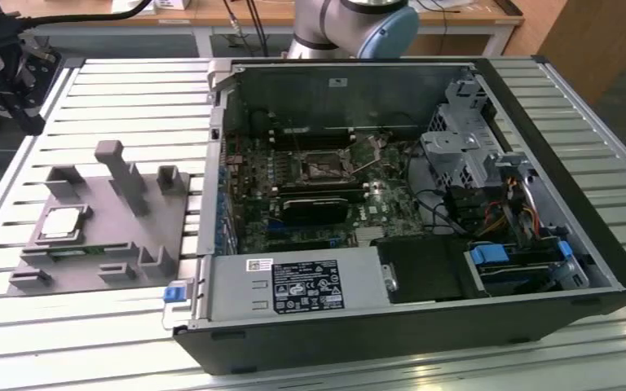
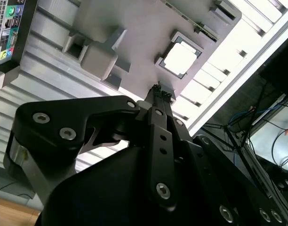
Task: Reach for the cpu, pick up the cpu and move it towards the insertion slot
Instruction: 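Reach for the cpu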
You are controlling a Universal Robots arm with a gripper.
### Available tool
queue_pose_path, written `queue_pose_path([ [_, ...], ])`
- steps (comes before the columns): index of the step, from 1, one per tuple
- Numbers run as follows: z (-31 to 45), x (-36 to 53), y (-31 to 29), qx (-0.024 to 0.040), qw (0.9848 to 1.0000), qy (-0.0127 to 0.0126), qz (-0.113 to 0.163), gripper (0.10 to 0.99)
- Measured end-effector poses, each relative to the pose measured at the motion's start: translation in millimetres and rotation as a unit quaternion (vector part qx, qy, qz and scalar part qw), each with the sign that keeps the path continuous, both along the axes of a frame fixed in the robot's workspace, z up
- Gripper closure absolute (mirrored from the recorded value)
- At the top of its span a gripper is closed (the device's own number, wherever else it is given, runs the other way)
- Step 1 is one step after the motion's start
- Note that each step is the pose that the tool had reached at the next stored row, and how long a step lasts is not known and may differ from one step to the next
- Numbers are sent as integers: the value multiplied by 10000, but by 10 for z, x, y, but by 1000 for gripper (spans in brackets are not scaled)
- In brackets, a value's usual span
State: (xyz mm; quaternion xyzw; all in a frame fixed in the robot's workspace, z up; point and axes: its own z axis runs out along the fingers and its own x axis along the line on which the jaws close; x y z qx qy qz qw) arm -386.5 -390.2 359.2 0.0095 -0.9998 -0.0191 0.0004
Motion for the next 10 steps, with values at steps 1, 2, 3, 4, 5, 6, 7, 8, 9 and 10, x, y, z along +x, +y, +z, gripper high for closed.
queue_pose_path([
  [1,-1,-14,0,0,10000,0,0,980],
  [2,-3,-25,0,0,10000,0,0,980],
  [3,-6,-35,0,0,10000,1,0,980],
  [4,-9,-48,0,0,10000,2,0,980],
  [5,-11,-59,0,0,10000,4,0,980],
  [6,-13,-67,0,0,10000,5,0,980],
  [7,-16,-76,0,0,10000,7,0,980],
  [8,-20,-86,0,0,10000,7,0,980],
  [9,-25,-92,0,0,10000,9,0,980],
  [10,-30,-96,-2,0,10000,10,1,980],
])
